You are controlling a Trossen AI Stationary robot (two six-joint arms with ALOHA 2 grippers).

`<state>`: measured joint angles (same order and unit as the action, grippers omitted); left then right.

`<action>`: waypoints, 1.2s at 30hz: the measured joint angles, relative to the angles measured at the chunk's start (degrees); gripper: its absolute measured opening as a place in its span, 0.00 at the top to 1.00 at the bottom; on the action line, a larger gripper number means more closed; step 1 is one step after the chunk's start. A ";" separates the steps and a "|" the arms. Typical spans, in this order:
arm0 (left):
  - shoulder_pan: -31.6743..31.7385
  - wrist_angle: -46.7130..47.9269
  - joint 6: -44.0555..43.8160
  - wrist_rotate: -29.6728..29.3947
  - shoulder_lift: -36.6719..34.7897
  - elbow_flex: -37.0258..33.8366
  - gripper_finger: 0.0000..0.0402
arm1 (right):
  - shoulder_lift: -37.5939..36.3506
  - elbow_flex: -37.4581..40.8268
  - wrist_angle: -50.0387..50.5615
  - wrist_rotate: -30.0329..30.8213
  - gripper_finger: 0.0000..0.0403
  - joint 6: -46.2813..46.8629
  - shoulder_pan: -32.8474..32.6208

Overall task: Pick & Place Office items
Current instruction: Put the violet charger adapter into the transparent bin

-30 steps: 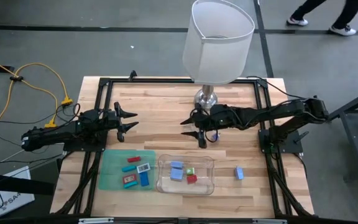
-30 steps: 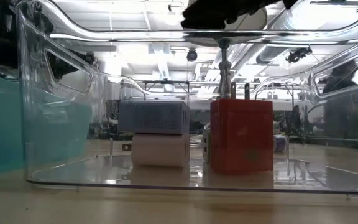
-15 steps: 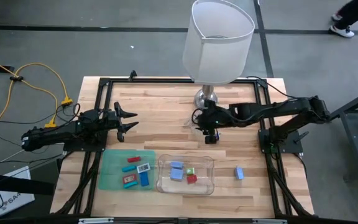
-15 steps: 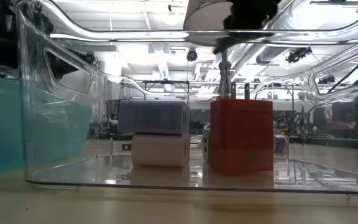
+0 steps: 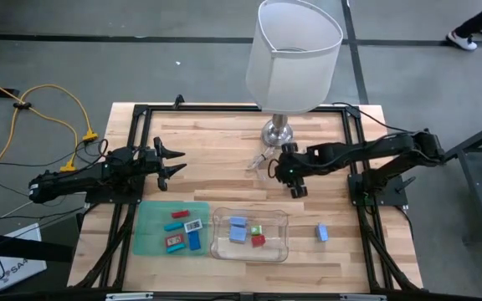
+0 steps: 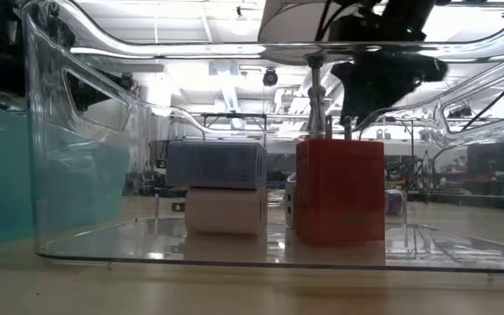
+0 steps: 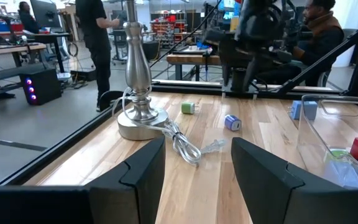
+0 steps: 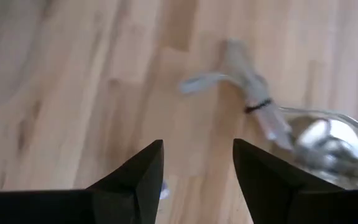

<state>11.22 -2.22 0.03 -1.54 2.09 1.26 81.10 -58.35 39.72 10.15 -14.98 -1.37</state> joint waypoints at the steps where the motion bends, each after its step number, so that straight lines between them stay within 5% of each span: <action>1: 0.00 0.00 -0.01 0.00 0.01 0.00 0.56 | 0.00 0.60 -0.20 -1.22 0.55 -1.21 0.00; 11: 0.00 0.02 0.00 0.00 0.01 0.00 0.56 | 0.00 5.79 -3.70 -7.58 0.55 -15.12 0.00; 36: 0.00 0.02 0.00 0.00 0.02 0.02 0.56 | 0.90 12.73 -8.88 -10.79 0.55 -15.53 2.75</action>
<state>11.22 -2.20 0.03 -1.54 2.11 1.27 82.00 -45.62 30.84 -0.64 -30.51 1.38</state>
